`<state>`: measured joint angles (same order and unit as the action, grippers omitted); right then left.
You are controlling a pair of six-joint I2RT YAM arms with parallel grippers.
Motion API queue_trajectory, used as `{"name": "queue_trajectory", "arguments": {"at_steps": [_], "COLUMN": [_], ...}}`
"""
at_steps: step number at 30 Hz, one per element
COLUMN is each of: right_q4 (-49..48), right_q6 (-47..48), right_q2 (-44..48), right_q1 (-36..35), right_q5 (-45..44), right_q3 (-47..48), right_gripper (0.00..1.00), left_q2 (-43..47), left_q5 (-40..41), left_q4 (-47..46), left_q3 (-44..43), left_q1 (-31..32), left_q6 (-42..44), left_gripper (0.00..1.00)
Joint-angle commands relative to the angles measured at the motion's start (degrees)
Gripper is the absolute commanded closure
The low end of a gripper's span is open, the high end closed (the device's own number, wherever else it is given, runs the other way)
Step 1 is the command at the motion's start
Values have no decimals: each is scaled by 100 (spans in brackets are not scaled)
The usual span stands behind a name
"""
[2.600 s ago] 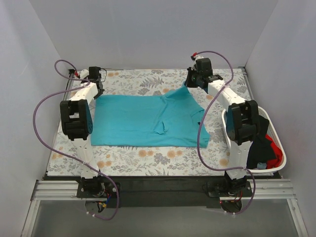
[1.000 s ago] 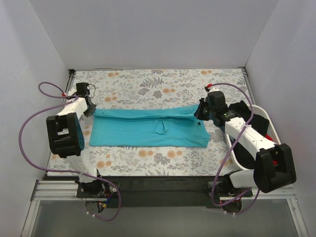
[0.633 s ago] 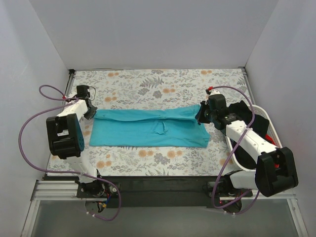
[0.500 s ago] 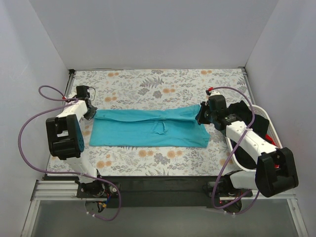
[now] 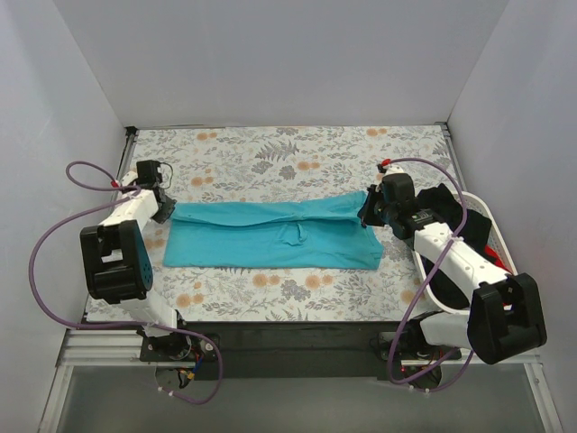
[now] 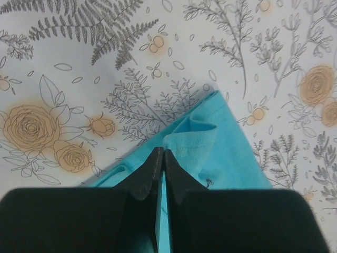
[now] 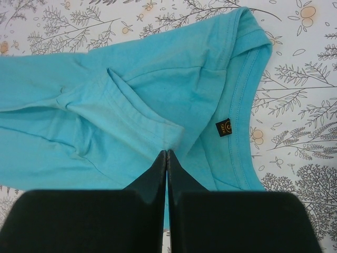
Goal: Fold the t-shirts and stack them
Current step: Fold the tshirt
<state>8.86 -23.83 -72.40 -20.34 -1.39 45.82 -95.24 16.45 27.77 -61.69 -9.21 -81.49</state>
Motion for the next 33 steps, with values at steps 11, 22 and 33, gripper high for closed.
{"name": "queue_trajectory", "arguments": {"at_steps": [11,22,33], "right_q4": [-104,-324,-438], "right_q6": [-25,10,72], "right_q2": [297,341,200], "right_q1": [-23,-76,-76], "right_q5": [-20,86,472], "right_q3": [-319,-610,-680], "right_gripper": [99,99,92], "left_q2": [558,1210,691], "left_q5": [95,-70,-1222], "left_q4": [80,115,-254], "left_q3": [342,421,351], "left_q1": [-45,-177,367], "left_q6": [-209,-279,-394], "left_gripper": [100,62,64]}}
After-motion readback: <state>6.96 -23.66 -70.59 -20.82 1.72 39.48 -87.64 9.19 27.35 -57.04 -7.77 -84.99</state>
